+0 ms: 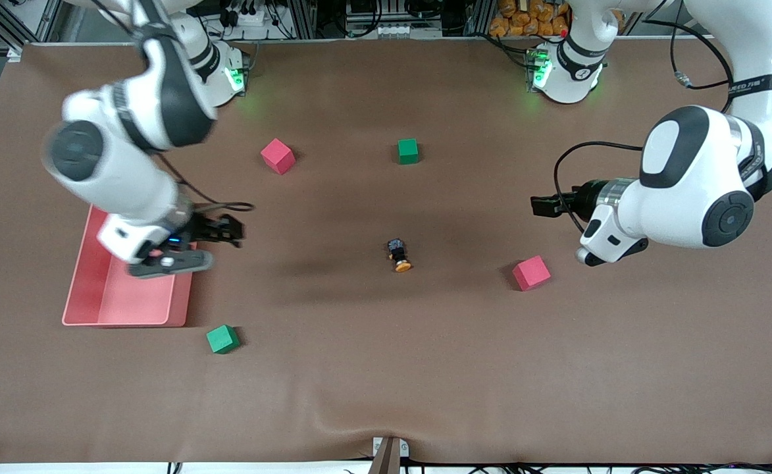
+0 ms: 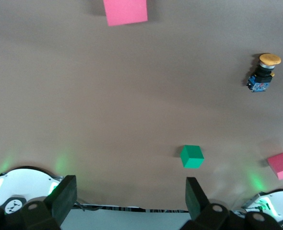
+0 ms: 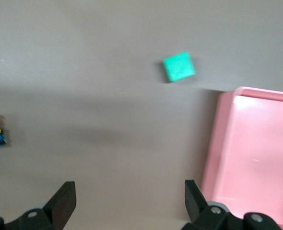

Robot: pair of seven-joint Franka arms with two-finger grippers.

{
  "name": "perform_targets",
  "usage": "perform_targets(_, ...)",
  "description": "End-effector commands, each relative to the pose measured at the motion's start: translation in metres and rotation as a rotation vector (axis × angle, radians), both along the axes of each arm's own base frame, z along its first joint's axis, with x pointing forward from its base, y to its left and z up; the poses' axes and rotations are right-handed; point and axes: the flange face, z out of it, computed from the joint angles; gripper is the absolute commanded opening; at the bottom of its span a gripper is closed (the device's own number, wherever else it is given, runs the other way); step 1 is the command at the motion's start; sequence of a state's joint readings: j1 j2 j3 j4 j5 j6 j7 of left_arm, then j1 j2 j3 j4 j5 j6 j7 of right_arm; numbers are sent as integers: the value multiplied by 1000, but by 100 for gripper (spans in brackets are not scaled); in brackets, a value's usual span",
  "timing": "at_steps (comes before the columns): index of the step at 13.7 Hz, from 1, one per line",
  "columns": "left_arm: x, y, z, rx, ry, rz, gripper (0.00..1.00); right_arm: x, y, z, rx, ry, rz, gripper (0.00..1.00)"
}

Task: Place and upright button with both arms
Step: 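Withdraw the right gripper while the left gripper reaches toward the button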

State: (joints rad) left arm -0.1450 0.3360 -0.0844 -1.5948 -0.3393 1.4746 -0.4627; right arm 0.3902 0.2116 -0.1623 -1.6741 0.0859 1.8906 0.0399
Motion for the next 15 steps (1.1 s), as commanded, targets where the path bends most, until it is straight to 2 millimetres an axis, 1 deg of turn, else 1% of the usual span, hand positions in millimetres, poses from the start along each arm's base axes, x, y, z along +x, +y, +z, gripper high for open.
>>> perform_targets(1, 3, -13, -9, -21, 24, 3, 100, -14, -68, 24, 4, 16, 44, 100)
perform_targets(2, 2, -21, -14, -20, 32, -8, 100, -18, -95, 33, 8, 25, 88, 100)
perform_targets(3, 1, -29, -24, -17, 45, -20, 100, -26, -119, 50, 13, 25, 112, 100)
perform_targets(4, 0, -36, -27, -19, 42, -26, 100, -35, -133, 63, 18, 33, 107, 100)
perform_targets(6, -3, -56, -42, -14, 53, -53, 100, -47, -154, 78, 24, 65, 77, 100)
perform_targets(8, -7, -75, -53, -13, 65, -77, 100, -56, -173, 103, 28, 90, 34, 100)
perform_targets(9, -9, -82, -60, -41, 83, -69, 100, -60, -182, 111, 29, 115, 2, 100)
perform_targets(10, -10, -89, -73, -56, 106, -65, 100, -64, -185, 113, 31, 134, -34, 100)
perform_targets(12, -16, -107, -83, -55, 117, -89, 100, -73, -194, 126, 35, 122, -84, 100)
perform_targets(13, -15, -110, -84, -60, 107, -87, 100, -73, -194, 127, 34, 122, -107, 100)
perform_targets(15, -20, -129, -97, -95, 135, -78, 100, -77, -191, 127, 31, 152, -167, 100)
